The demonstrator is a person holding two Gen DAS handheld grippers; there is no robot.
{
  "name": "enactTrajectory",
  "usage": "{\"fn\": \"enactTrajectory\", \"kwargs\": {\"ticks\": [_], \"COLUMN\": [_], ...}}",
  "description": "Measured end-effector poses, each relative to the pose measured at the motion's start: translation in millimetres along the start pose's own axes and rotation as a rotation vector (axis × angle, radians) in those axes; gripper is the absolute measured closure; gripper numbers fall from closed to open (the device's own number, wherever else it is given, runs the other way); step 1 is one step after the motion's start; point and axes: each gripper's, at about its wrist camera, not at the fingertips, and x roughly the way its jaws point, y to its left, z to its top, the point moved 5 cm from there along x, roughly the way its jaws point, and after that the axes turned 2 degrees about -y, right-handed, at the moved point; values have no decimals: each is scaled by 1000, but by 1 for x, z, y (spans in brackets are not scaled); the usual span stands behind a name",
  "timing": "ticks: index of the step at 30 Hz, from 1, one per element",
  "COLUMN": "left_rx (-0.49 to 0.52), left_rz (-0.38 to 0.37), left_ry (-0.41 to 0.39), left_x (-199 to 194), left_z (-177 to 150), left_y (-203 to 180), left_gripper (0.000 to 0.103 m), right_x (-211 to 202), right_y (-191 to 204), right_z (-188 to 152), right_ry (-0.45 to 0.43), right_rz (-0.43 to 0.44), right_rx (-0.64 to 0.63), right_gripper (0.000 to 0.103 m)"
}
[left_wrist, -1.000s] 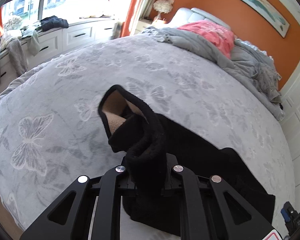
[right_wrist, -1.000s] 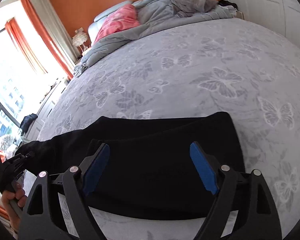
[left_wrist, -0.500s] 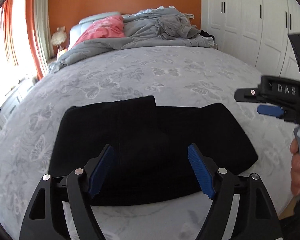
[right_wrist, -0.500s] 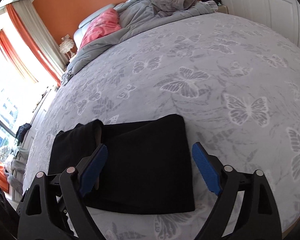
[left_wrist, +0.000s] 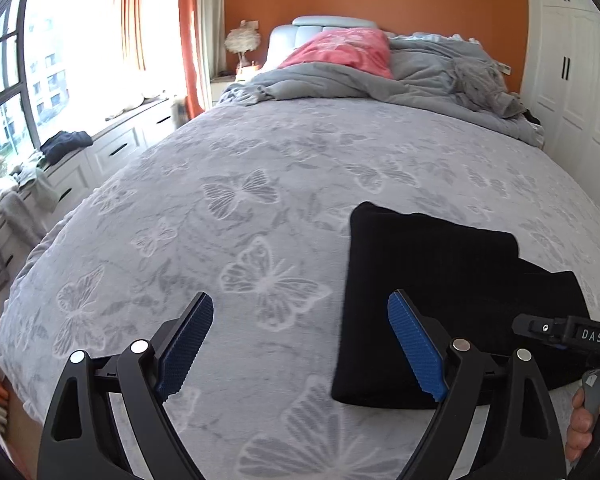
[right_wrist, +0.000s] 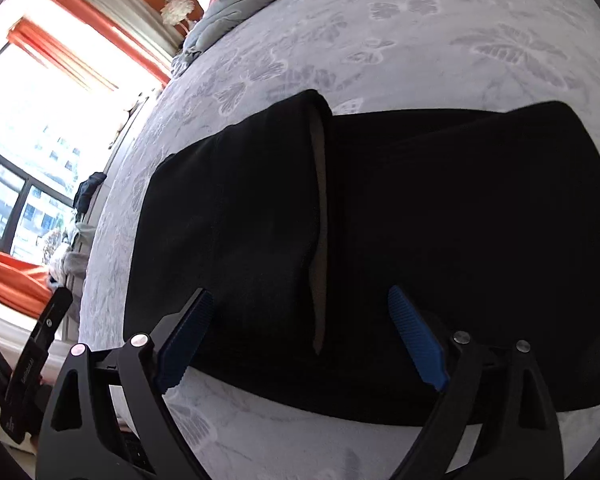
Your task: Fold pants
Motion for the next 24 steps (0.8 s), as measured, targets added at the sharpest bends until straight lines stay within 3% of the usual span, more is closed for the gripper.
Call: {"fn": "enactTrajectory", "kwargs": {"ticks": [1,2,3,10,11,14,18,19,21,24], "left_rx": [-4,-11,-13,-5,-4,5,15,14,9,8], "left_rz": [12,23,26,70,75,86,100,101,106,106], "left_ry": [6,9,13,35,39,57,74,76,78,79], "left_x": [1,1,1,1,1,4,7,8,9,9], "left_z": [-1,-4,-5,-17,-19,-26,-32,-33,-33,-33], "left_y": [7,13,19,44,47,54,59,60,60,60], "left_gripper": [16,16,16,16,16,16,16,16,16,16], "right_x": [1,1,1,10,9,5,0,3,14,19], "right_y": [1,3,6,3,5,11,23,23,16,12], "right_z": [2,3,5,6,6,8,9,9,6,5], "right_ry": [-17,-28,-34,-49,-61,-92,-104,-86,-39,-51], "right_rz": [5,15,35,43,27,8,9,11,-2,33], "right_rx": [17,25,33,141,130,95,35,34,62,96], "right_gripper": [16,28,50,56,74,83,81,77,55,52]}}
